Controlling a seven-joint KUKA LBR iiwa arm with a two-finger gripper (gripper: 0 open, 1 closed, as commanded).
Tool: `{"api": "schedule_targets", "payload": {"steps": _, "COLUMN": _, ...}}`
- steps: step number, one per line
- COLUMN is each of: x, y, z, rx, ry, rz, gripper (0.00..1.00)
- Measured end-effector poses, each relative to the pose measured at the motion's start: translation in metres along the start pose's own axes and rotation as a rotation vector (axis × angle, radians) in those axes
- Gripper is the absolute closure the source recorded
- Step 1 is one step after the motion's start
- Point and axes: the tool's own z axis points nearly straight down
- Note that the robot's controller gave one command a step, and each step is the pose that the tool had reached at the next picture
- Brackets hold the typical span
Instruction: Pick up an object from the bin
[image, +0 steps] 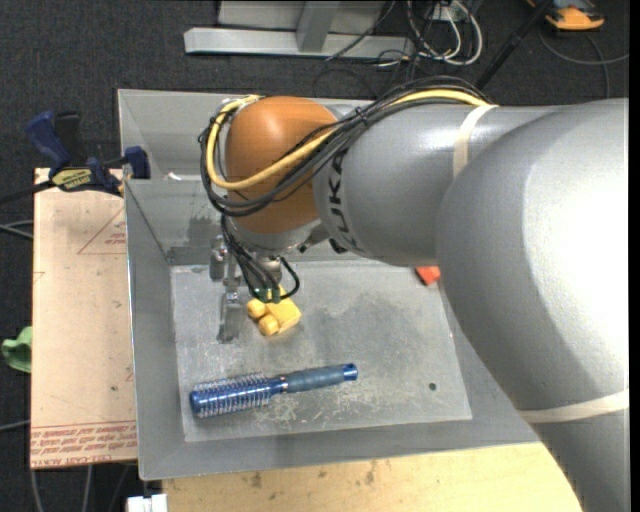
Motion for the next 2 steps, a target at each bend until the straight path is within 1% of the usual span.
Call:
{"api": "schedule_targets", "payload": {"steps": 1, "x": 0.027, "y": -0.048, "z": 0.0, "rx": 0.001, "ry": -0.006, "rz": -0.158, "gripper": 0.0}}
{"api": "schedule_targets", "payload": {"steps": 2, "x": 0.116, "y": -0.009, "z": 0.069, "rx": 0.0, "ry": -0.013, "rz": -0.634, "gripper": 0.0}}
